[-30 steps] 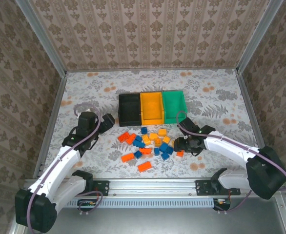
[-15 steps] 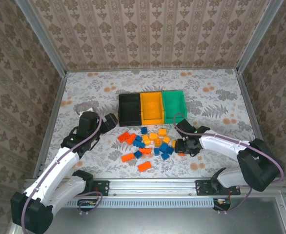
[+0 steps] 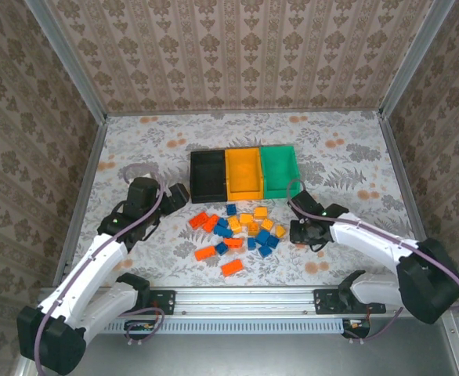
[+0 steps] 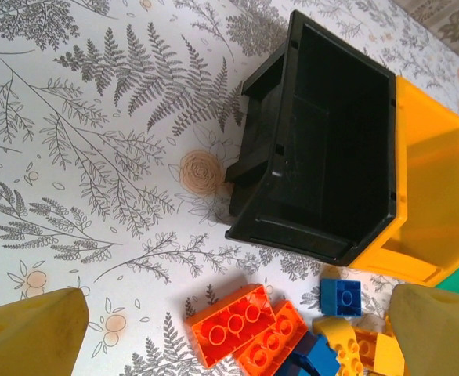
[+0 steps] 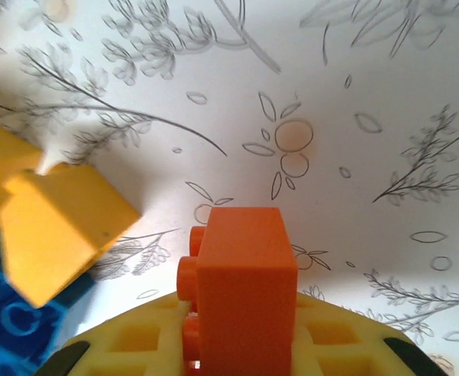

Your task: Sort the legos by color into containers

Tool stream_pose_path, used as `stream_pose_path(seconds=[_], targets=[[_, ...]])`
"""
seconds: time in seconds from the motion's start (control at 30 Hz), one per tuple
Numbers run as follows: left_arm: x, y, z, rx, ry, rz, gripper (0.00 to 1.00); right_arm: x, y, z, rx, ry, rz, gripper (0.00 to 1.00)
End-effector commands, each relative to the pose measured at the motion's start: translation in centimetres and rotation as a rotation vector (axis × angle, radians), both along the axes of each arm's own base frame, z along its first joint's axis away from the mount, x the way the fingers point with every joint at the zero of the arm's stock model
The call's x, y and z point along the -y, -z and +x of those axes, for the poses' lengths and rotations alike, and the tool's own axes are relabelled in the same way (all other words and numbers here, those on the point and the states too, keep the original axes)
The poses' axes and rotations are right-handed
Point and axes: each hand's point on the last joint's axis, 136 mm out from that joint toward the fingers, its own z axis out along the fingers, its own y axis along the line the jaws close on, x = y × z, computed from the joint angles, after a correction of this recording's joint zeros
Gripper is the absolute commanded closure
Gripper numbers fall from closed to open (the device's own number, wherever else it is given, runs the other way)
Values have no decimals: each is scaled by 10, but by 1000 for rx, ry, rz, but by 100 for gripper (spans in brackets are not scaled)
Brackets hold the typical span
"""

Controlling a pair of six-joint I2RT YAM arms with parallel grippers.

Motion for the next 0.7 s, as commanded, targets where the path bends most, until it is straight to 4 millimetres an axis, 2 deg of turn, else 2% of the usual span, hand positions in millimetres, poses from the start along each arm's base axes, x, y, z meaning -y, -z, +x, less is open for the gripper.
stream_pose_path(seconds=[0.0,0.17,0.33,0.43,0.53,0.67], targets=[[5,-9,-4,7,43,6,0,-8,-47,34,120,-15,26,84],[7,6,-11,-47,56,-1,0,-29,-90,106,254,13,34,84],[11,17,-17,-75,106,16,0,-22,-88,177,294,98,-39,83],[12,21,-20,-74,121,11,0,-18,-75,204,281,121,-84,81],[14,26,-23,-78,143,9,0,-22,-61,221,246,118,-97,77],[17,35,-26,-96,171,9,2,-27,-55,229,238,117,-94,59]])
